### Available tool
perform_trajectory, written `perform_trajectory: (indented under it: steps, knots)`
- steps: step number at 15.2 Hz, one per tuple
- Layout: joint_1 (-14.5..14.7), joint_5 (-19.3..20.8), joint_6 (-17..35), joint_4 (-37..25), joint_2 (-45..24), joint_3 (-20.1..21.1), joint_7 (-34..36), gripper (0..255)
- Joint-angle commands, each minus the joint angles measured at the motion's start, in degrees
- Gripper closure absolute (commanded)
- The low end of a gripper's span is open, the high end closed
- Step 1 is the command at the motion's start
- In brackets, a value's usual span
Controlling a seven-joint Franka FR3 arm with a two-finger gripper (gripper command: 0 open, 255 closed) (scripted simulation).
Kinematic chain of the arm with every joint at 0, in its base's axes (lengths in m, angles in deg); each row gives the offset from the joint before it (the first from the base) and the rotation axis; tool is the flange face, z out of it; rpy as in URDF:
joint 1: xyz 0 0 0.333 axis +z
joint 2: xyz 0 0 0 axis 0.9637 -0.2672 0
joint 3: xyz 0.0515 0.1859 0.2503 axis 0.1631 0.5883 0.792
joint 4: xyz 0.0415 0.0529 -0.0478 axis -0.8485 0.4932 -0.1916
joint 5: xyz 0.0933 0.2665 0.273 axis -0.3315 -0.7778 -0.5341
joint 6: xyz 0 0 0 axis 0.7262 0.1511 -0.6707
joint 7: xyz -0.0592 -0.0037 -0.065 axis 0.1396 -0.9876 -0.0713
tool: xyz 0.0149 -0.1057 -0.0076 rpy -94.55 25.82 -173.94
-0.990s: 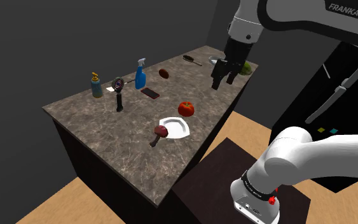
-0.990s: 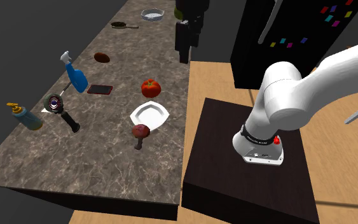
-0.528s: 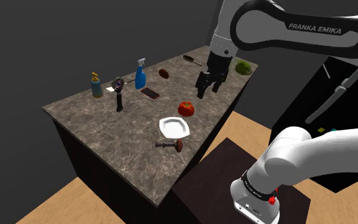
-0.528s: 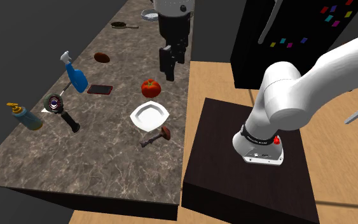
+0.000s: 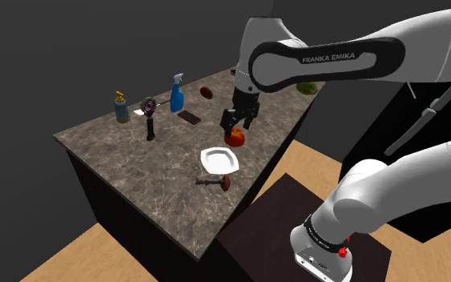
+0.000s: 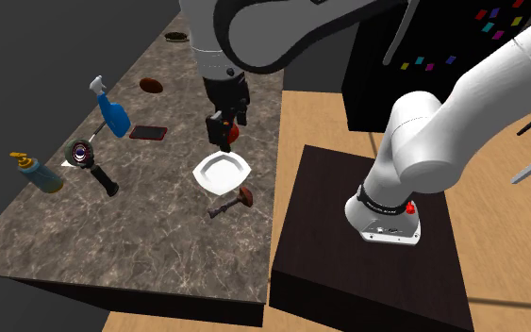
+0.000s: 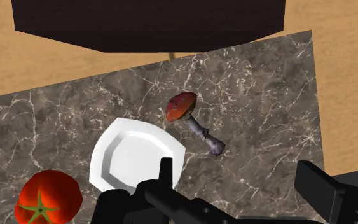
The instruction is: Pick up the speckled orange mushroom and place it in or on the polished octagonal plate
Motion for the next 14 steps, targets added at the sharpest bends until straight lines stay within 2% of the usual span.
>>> perform_trajectory:
  steps: [1,7,14]
  knots:
    - [0.0,0.3,3.7,-0.5,-4.4,0.8,0.6,0]
    - [-0.1,2.2,13.0,-3.3,-17.4,2.8,2.9,0]
    - [0.5,6.7,21.0,-10.0,-33.4,3.9,6.7,0]
